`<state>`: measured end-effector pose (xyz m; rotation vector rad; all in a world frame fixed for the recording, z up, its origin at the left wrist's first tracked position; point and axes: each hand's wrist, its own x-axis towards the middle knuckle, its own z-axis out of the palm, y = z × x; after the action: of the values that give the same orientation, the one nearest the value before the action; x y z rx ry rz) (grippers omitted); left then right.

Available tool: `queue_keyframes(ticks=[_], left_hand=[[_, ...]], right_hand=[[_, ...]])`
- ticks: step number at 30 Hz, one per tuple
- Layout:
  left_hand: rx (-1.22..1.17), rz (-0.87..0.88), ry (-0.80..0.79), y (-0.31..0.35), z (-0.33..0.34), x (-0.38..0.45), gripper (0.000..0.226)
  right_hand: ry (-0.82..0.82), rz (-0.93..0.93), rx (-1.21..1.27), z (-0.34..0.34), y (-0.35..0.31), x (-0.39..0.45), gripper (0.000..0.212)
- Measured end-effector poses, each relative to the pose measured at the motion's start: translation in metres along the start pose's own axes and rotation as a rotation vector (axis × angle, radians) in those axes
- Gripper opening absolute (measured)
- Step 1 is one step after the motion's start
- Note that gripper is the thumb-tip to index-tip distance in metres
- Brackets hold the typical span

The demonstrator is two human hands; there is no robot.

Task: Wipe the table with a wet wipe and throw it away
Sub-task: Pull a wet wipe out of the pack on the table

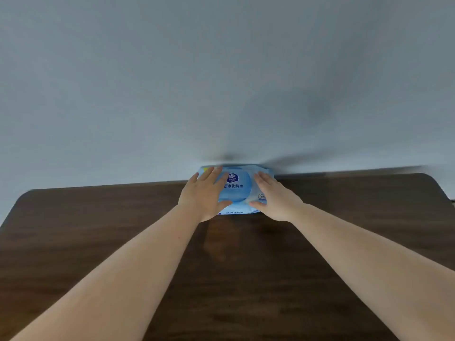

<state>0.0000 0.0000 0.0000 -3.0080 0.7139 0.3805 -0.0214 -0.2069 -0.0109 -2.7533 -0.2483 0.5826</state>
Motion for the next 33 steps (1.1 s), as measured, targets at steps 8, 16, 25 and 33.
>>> queue_keyframes(ticks=[8,16,25,33], left_hand=[[-0.033,-0.014,0.024,0.006,0.017,0.02,0.072],[-0.237,-0.059,0.264,0.008,0.007,0.025,0.061],[-0.34,-0.439,0.356,0.019,-0.016,0.022,0.036],[-0.322,-0.335,0.436,0.042,0.018,0.023,0.04]], right_hand=[[0.005,-0.006,-0.002,0.006,0.004,0.008,0.079],[-0.003,0.011,0.024,0.013,0.005,0.011,0.078],[0.001,0.014,-0.004,0.013,0.001,0.01,0.076],[-0.018,0.014,-0.016,0.012,0.002,0.009,0.074]])
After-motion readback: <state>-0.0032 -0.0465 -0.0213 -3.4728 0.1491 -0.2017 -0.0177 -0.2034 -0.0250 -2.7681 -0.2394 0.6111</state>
